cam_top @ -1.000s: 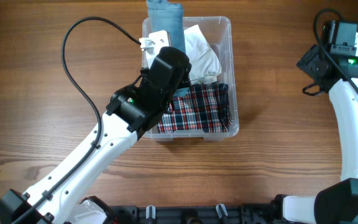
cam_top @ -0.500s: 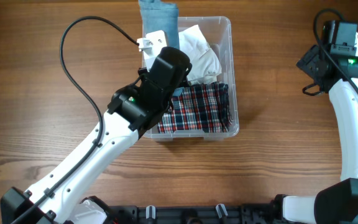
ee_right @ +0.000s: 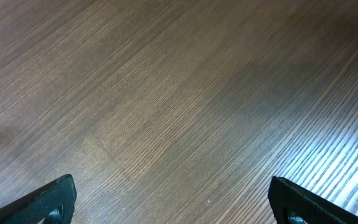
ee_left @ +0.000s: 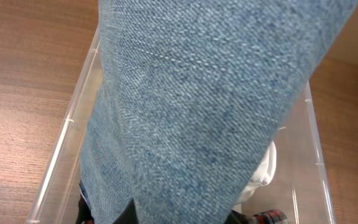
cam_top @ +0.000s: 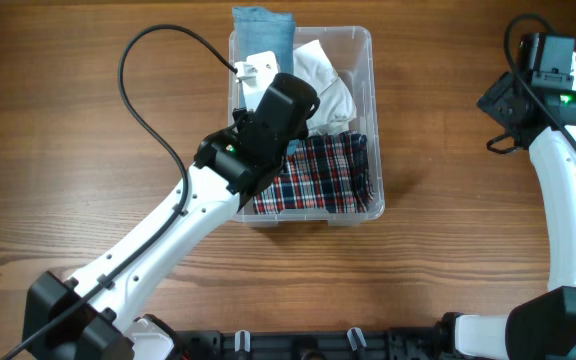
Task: Pack container
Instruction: 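Lower the denim into the bin's upper part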
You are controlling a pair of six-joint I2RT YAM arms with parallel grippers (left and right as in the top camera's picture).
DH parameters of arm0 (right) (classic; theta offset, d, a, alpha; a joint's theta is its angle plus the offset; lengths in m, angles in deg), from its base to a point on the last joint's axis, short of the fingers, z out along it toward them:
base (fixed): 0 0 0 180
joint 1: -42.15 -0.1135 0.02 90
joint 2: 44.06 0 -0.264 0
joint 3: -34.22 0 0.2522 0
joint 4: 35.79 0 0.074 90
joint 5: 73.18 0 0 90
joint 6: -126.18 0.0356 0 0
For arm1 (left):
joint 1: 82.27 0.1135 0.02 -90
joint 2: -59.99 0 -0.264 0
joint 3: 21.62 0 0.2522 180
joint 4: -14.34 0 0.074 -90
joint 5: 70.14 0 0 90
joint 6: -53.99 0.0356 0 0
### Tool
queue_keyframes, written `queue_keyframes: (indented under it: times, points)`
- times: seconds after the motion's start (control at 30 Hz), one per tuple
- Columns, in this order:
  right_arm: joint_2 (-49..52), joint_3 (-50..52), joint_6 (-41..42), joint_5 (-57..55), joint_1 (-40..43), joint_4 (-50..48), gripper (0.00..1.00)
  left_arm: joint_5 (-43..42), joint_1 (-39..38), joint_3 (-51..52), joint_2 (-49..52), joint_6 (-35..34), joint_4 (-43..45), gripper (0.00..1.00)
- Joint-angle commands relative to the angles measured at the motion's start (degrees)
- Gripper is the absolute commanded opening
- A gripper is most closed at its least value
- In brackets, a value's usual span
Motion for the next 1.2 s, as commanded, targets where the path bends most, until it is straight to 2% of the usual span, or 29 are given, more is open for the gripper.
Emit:
queue_keyframes:
  times: [0.0, 0.03, 0.13, 0.27, 0.67, 0.73, 0.83, 0.9, 1.03, 1.17]
  points:
    - [0.48, 0.59, 0.22, -0.74, 0.26, -0.15, 1.00, 1.40, -0.15, -2.36, -0.22, 0.59, 0.83, 0.28]
    - [0.48, 0.59, 0.22, -0.74, 0.26, -0.15, 1.00, 1.40, -0.13, -2.36, -0.22, 0.61, 0.81, 0.36]
    - [0.48, 0.59, 0.20, -0.74, 0.28, -0.13, 1.00, 1.40, -0.13, -2.36, -0.22, 0.61, 0.83, 0.40]
    - [0.48, 0.59, 0.20, -0.74, 0.26, -0.13, 1.00, 1.42, -0.13, -2.36, -0.22, 0.63, 1.14, 0.55]
    - [0.48, 0.59, 0.22, -0.74, 0.26, -0.15, 1.00, 1.40, -0.17, -2.36, -0.22, 0.66, 8.72, 0.55]
    - [0.48, 0.59, 0.20, -0.74, 0.26, -0.13, 1.00, 1.40, -0.02, -2.36, -0.09, 0.87, 12.33, 0.50]
    - [0.48, 0.59, 0.20, -0.74, 0.28, -0.13, 1.00, 1.40, 0.11, -2.36, 0.83, 0.85, 17.07, 0.33]
    - [0.48, 0.59, 0.24, -0.74, 0.26, -0.13, 1.00, 1.40, 0.09, -2.36, 2.43, 0.85, 20.63, 0.29]
    - [0.48, 0.59, 0.22, -0.74, 0.28, -0.13, 1.00, 1.40, 0.46, -2.36, 7.85, 0.85, 30.10, 0.06]
    - [0.48, 0.59, 0.22, -0.74, 0.28, -0.13, 1.00, 1.42, 1.60, -2.36, 14.64, 0.94, 40.48, 0.04]
